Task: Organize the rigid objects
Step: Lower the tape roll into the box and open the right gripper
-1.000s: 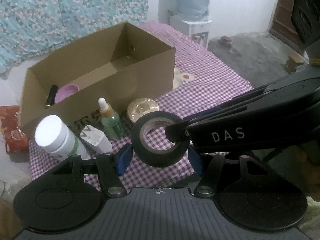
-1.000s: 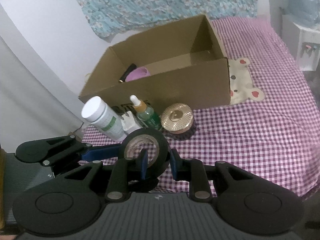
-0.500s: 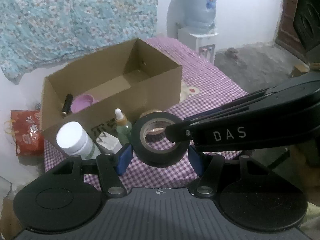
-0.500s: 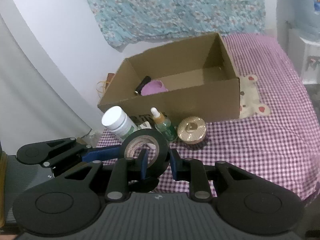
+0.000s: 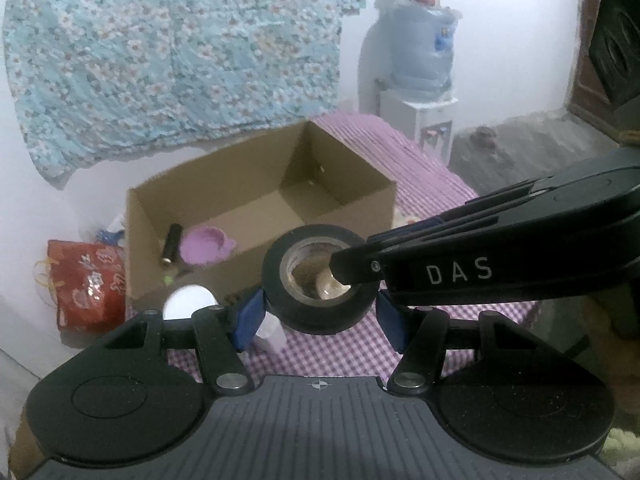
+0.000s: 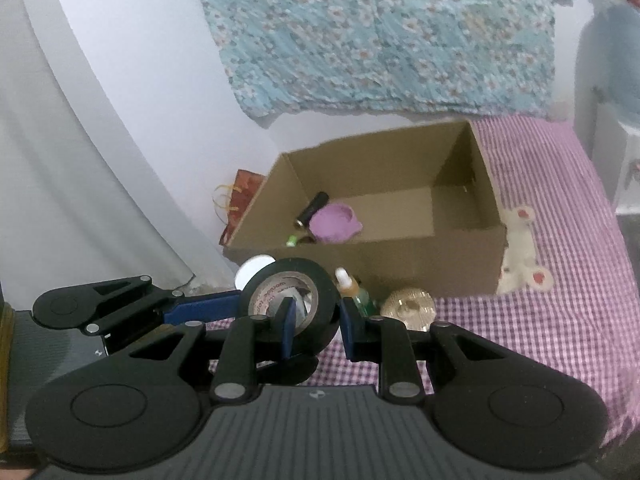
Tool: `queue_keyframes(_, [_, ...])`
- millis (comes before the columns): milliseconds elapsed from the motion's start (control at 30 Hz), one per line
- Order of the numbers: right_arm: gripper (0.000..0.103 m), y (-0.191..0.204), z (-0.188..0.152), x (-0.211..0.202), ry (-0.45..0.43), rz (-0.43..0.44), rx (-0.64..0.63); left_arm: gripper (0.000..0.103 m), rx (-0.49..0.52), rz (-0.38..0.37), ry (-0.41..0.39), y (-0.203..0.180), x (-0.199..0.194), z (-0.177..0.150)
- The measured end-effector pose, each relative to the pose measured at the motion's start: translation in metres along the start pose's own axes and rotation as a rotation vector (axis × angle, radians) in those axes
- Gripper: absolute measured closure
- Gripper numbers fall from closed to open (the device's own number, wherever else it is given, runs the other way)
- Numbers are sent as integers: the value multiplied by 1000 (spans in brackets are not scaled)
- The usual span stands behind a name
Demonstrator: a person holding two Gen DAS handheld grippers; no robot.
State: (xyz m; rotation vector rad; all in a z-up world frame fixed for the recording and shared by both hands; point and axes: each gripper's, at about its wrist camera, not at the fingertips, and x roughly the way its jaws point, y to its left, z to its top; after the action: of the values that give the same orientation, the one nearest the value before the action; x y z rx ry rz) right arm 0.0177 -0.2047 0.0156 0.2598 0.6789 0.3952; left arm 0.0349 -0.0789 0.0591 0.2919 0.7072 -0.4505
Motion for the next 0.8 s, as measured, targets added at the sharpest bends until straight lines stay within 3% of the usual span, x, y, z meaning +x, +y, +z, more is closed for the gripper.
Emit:
queue_keyframes(300, [77,8,51,17,-15,48,-49,42,-3,52,-41,29,3,37])
queue_keyframes(400, [77,8,77,30,-9,59,-74,42,-36,37,-35,46,14,57])
queue_keyframes(600, [77,-4,133,81,66,81,-69,42,-112,4,39,88,58,96])
queue_keyframes(800, [77,-29,173,150,187,72,-31,42,-158,0,175,119,121,118])
